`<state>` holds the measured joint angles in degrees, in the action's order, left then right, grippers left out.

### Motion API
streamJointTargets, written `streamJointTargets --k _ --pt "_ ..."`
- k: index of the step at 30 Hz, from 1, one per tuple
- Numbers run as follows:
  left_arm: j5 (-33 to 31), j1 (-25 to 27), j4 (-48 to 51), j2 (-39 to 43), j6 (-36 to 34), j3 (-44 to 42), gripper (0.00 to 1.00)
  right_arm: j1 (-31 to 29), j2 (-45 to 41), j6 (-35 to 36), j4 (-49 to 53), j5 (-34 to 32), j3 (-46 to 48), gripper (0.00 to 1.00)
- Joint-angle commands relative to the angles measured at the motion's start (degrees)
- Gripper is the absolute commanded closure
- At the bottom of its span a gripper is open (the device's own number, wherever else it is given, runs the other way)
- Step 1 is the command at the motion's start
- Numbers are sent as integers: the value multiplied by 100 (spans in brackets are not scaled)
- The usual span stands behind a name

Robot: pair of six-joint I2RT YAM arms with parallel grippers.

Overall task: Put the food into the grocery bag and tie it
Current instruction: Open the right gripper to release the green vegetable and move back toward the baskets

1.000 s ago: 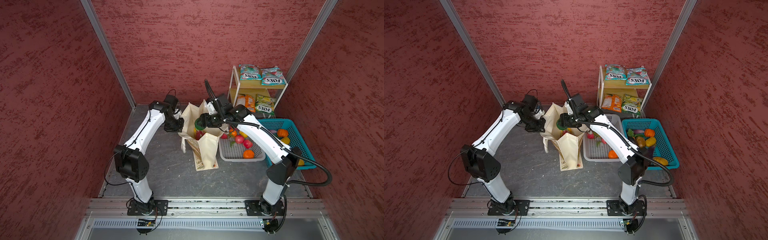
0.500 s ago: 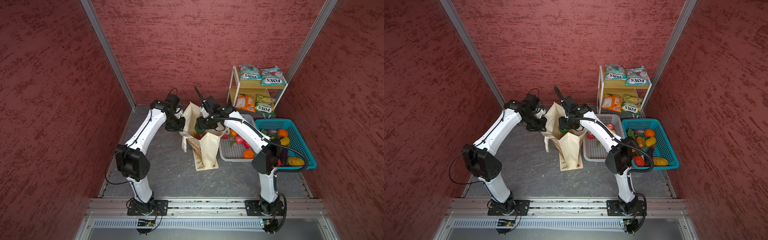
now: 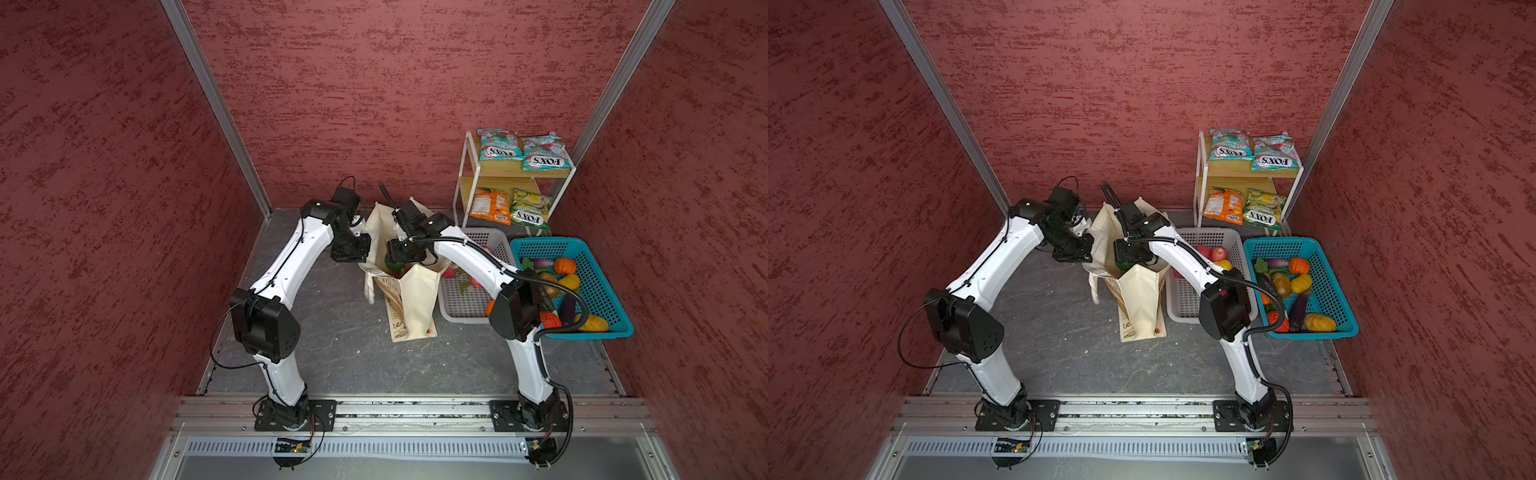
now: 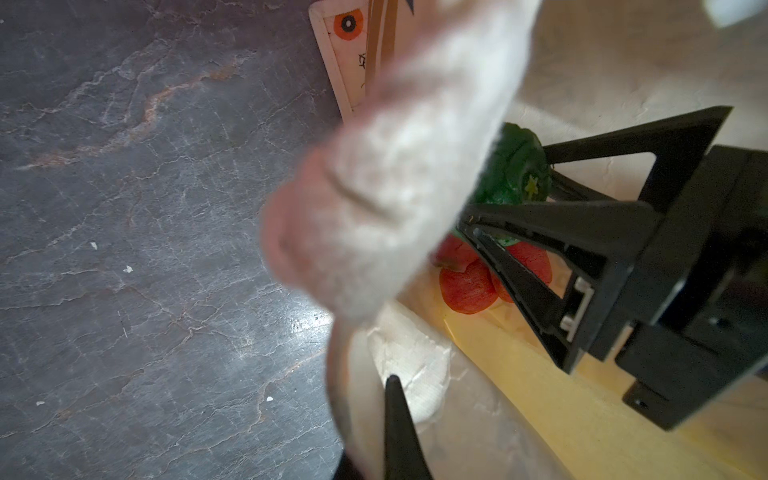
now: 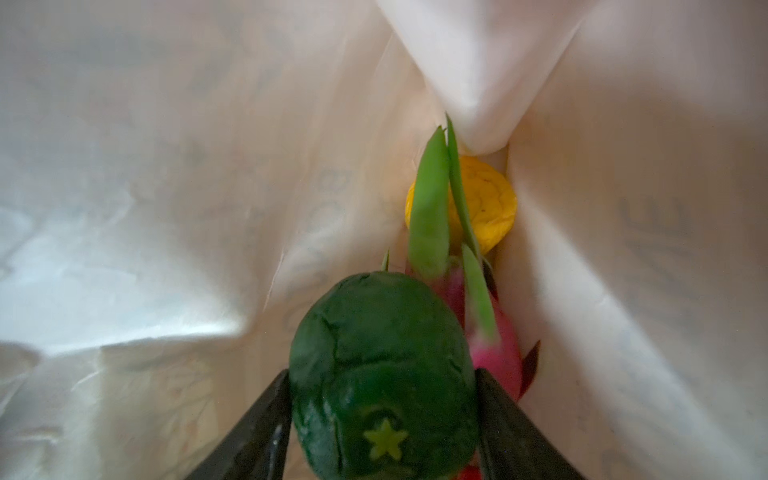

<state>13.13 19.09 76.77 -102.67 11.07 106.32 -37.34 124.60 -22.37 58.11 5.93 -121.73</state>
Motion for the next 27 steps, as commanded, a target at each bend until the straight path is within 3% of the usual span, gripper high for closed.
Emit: streamJointTargets --k 1,7,8,9,15,19,27 --pt "-36 29 3 -131 -96 142 100 10 106 117 -324 -212 34 30" --pt "89 59 -25 -176 -96 151 100 -1 50 136 -429 -331 39 16" --pt "100 60 -35 -189 -91 160 100 -1 10 158 -464 -383 19 4" --pt "109 60 -33 -201 -87 176 100 -1 -53 189 -499 -446 6 1" --pt "113 60 -39 -260 -52 275 100 -1 -472 379 -371 -878 -451 1" --pt "72 51 -18 -234 -52 249 100 16 -996 532 -167 -1629 -720 1" --pt "45 51 -40 -106 -42 41 100 594 -2479 330 -135 -3027 80 1"
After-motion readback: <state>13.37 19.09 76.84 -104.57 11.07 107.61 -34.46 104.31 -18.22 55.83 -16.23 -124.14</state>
